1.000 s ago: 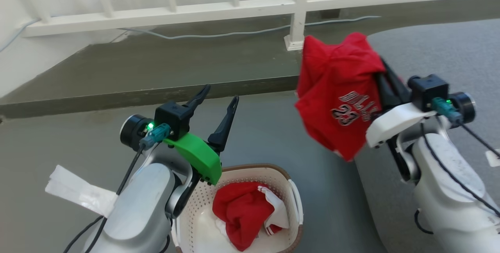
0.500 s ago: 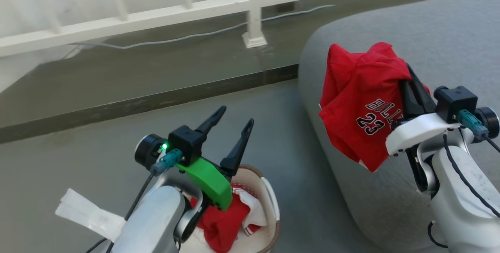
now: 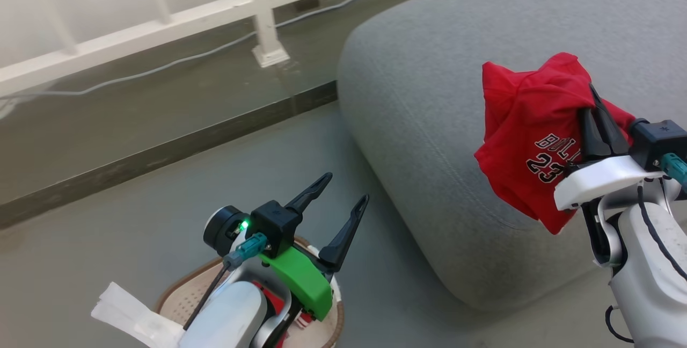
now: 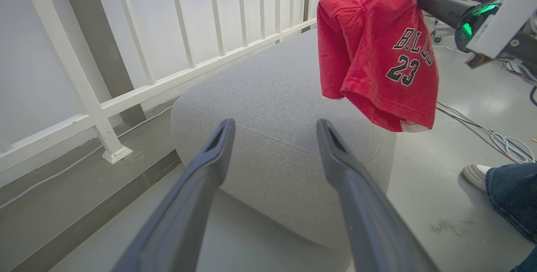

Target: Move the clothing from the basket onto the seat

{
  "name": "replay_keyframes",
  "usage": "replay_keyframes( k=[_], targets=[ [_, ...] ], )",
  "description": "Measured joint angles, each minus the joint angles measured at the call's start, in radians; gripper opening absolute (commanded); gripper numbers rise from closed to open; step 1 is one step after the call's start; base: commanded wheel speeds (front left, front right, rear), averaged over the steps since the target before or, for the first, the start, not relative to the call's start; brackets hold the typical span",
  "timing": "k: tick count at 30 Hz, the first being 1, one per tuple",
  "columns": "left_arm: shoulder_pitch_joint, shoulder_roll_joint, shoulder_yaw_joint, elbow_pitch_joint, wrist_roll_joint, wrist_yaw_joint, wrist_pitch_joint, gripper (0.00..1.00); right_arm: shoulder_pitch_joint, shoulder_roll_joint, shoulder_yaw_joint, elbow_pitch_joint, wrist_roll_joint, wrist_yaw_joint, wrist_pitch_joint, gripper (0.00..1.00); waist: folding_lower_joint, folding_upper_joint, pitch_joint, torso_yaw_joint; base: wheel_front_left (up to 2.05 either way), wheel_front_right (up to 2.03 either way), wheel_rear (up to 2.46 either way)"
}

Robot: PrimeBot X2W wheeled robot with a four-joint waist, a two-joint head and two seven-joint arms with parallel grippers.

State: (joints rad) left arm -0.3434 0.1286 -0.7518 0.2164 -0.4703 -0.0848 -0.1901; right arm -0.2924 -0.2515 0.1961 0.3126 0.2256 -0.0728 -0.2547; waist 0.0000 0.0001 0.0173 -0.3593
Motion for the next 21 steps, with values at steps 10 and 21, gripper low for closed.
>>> replay_keyframes(
  k=[10, 21],
  targets=[
    [0.003, 0.005, -0.026, -0.029, 0.008, 0.0, 0.005, 1.0, 0.017, -0.004, -0.035, -0.025, 0.007, 0.001, 0.0, 0.0, 0.0, 0.0, 0.037, -0.085, 0.0, 0.0, 0.0],
    [-0.003, 0.009, -0.03, -0.067, 0.016, 0.0, 0.048, 1.0, -0.004, 0.017, -0.077, -0.018, 0.08, 0.028, 0.0, 0.0, 0.0, 0.0, 0.119, -0.082, 0.0, 0.0, 0.0]
  ],
)
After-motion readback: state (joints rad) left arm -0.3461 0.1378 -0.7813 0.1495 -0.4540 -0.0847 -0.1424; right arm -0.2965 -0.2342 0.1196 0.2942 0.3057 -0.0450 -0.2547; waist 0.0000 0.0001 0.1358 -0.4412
